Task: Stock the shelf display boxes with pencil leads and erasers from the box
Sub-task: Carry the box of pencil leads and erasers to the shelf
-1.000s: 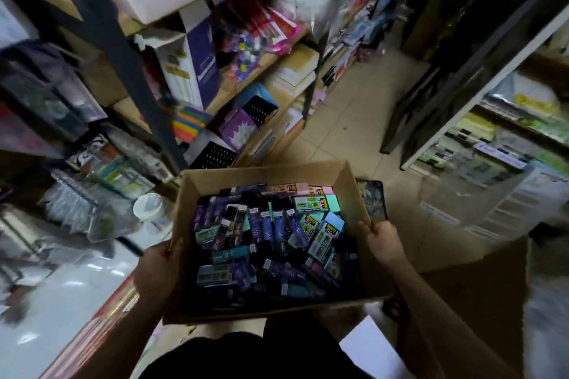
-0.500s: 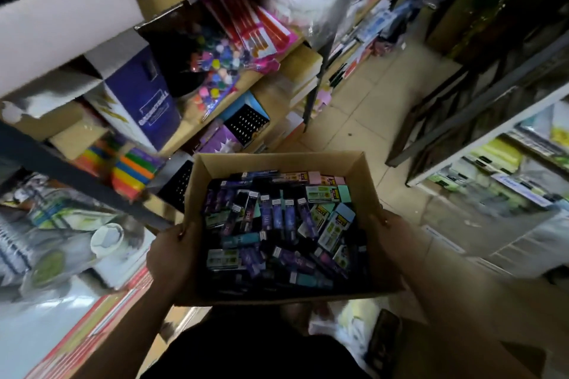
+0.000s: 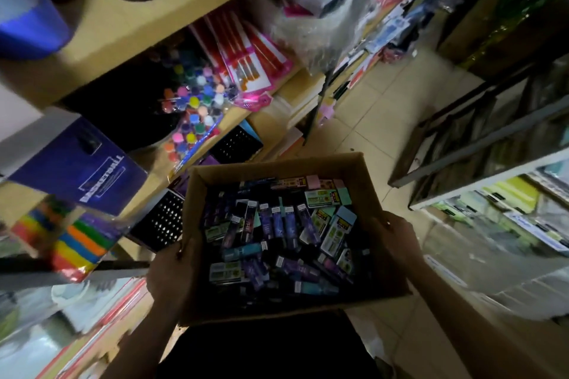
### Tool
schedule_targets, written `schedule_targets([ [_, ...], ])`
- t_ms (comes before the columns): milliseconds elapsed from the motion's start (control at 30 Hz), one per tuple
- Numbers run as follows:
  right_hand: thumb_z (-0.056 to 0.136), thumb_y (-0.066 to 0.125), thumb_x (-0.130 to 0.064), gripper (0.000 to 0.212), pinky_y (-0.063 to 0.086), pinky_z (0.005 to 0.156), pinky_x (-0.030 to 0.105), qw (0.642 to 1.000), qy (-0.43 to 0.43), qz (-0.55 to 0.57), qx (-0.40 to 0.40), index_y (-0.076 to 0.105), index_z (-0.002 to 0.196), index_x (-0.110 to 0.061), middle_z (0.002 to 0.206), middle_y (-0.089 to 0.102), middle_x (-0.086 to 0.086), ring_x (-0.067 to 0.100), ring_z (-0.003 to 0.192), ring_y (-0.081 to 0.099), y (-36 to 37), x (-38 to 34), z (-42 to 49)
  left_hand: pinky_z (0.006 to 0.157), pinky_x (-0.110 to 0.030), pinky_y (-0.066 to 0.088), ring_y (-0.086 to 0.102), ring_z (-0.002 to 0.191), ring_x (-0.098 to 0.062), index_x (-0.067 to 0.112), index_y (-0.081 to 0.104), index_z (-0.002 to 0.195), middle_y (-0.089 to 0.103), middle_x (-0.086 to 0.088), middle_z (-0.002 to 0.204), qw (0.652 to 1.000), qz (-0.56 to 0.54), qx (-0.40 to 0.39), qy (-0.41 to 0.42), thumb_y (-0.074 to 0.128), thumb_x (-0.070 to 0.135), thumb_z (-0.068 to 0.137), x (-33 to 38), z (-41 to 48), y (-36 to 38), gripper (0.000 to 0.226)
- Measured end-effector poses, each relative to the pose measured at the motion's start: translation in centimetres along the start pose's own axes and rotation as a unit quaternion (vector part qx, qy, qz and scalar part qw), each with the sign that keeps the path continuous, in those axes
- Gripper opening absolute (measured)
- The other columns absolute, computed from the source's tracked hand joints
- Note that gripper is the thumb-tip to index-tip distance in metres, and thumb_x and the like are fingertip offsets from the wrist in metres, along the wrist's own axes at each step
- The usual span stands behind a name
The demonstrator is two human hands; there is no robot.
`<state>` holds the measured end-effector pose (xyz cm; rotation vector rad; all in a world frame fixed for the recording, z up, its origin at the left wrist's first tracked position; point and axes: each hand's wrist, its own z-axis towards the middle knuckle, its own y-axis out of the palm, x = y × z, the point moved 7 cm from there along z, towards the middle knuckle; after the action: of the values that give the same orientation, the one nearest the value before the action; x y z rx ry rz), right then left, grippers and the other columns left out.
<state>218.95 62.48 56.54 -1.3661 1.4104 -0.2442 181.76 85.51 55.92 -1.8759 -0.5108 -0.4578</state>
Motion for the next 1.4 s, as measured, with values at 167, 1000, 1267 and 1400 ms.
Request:
schedule_targets([
  [167, 0.095, 0.052, -0.030, 0.025, 0.052, 0.073, 0.036, 0.998, -0.034, -0.020, -0.053, 0.067, 0.105, -0.014, 0.092, 0.069, 0.005, 0.021, 0.077, 0.063, 0.4, -1.0, 5.5, 0.065, -0.038, 0.045, 0.064, 0.076, -0.038, 0.006, 0.070, 0.081, 0.063, -0.022, 0.073, 0.998, 0.001, 0.008, -0.056, 0.054, 0.042, 0.092, 0.5, 0.4, 1.9, 0.040],
  [1000, 0.096, 0.051, -0.015, 0.015, 0.036, 0.050, 0.010, 0.905, -0.288, -0.095, -0.299, 0.059, 0.084, -0.010, 0.072, 0.061, 0.000, 0.007, 0.063, 0.055, 10.6, -12.9, 8.7, 0.066, -0.038, 0.047, 0.064, 0.077, -0.038, 0.009, 0.072, 0.102, 0.070, -0.021, 0.084, 0.852, -0.225, 0.201, -0.427, 0.056, 0.037, 0.093, -10.6, -19.7, 8.6, 0.033],
  [1267, 0.097, 0.048, -0.017, 0.024, 0.046, 0.075, 0.036, 0.867, -0.297, -0.165, -0.365, 0.061, 0.099, 0.003, 0.091, 0.066, 0.016, 0.025, 0.081, 0.060, 16.6, -11.7, 9.0, 0.073, -0.040, 0.048, 0.066, 0.088, -0.038, 0.013, 0.071, 0.103, 0.071, -0.021, 0.089, 0.782, -0.254, 0.223, -0.523, 0.057, 0.040, 0.092, -12.6, -23.4, 14.9, 0.033],
  [1400, 0.098, 0.047, -0.020, 0.023, 0.043, 0.062, 0.035, 0.846, -0.296, -0.197, -0.397, 0.059, 0.096, -0.001, 0.079, 0.060, 0.018, 0.028, 0.071, 0.055, 21.0, -10.8, 11.5, 0.073, -0.041, 0.049, 0.066, 0.088, -0.037, 0.011, 0.072, 0.100, 0.071, -0.021, 0.090, 0.758, -0.252, 0.225, -0.558, 0.057, 0.036, 0.093, -13.3, -23.0, 19.2, 0.030],
])
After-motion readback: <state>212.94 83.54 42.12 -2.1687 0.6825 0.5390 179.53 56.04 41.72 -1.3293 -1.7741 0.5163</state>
